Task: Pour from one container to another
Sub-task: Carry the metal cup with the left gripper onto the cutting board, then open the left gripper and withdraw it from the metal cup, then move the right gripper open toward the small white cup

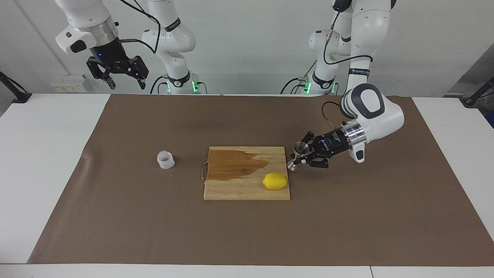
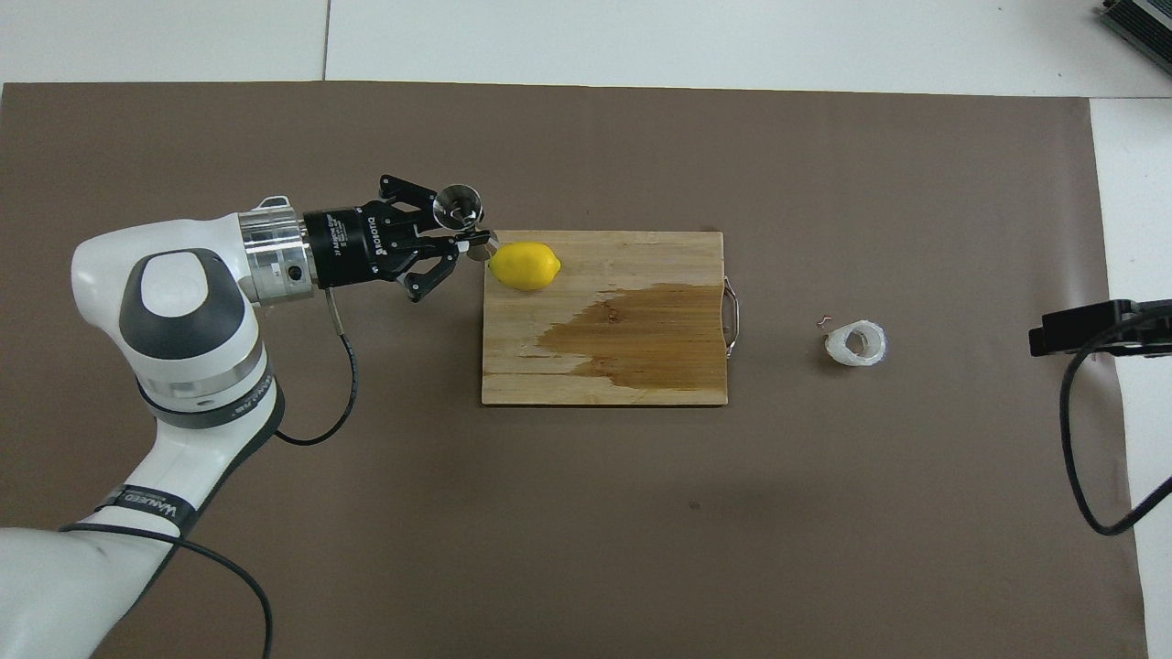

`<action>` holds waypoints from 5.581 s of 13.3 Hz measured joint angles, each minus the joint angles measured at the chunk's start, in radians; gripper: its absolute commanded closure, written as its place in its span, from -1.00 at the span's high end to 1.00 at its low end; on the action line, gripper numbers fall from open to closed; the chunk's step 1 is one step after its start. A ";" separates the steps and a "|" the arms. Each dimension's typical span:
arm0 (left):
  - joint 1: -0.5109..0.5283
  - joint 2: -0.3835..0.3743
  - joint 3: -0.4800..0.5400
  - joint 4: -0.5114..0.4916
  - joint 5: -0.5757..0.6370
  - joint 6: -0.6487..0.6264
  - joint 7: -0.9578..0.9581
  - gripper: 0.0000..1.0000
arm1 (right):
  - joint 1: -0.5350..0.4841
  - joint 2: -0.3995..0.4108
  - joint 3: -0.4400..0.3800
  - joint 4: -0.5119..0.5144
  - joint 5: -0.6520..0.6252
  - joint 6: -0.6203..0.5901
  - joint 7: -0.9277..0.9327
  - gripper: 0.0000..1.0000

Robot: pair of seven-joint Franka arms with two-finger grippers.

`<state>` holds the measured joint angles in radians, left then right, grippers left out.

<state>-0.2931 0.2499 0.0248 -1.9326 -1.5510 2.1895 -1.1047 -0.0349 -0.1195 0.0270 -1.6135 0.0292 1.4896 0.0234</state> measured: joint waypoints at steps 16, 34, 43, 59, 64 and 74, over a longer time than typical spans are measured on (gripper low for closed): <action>-0.307 0.139 0.002 -0.023 -0.361 0.300 0.191 -1.00 | 0.000 0.000 0.000 0.000 0.000 0.000 0.000 1.00; -0.314 0.145 0.000 -0.022 -0.081 0.301 0.326 1.00 | 0.000 0.000 0.000 0.000 0.000 0.000 0.000 1.00; -0.214 -0.046 0.022 -0.144 0.633 0.158 0.328 1.00 | -0.010 -0.017 0.003 0.002 0.002 -0.087 -0.061 1.00; 0.128 -0.224 0.033 0.150 1.470 -0.369 0.999 1.00 | -0.241 0.108 -0.016 -0.251 0.334 0.182 -1.630 1.00; 0.156 -0.264 0.024 0.304 1.557 -0.496 1.089 1.00 | -0.277 0.324 -0.017 -0.275 0.581 0.244 -1.925 1.00; 0.181 -0.264 -0.044 0.368 1.565 -0.632 1.108 1.00 | -0.299 0.548 -0.017 -0.310 0.819 0.264 -2.323 1.00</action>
<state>-0.1116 -0.0139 -0.0190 -1.5650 0.0137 1.5570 0.0032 -0.3337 0.4280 0.0104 -1.9233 0.8483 1.7539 -2.2997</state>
